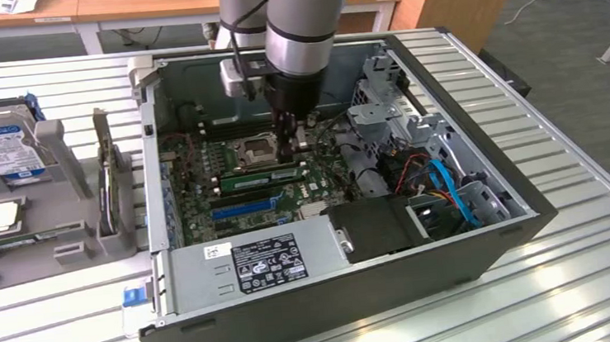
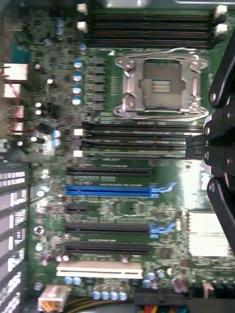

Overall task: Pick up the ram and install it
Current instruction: 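Press down the ram until it locks into place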

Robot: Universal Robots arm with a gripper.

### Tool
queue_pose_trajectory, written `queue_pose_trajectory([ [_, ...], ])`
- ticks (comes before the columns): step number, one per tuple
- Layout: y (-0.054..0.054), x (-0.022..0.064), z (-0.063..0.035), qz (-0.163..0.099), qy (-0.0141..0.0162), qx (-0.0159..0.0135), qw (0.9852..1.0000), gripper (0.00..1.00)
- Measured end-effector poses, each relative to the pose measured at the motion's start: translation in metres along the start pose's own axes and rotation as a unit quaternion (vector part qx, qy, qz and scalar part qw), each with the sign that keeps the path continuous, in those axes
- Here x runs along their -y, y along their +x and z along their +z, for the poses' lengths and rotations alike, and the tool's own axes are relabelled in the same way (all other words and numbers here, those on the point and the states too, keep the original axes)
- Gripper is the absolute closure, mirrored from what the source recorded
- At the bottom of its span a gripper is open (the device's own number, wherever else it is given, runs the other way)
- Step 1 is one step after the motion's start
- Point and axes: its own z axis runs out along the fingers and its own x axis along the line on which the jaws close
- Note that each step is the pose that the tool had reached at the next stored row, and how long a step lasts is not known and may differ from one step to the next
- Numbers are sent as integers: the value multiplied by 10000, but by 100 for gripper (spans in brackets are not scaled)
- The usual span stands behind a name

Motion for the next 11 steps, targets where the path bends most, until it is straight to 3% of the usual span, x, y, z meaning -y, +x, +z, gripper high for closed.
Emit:
queue_pose_trajectory([
  [11, 2, -316, 17, -1, 0, 0, 10000, 90],
])
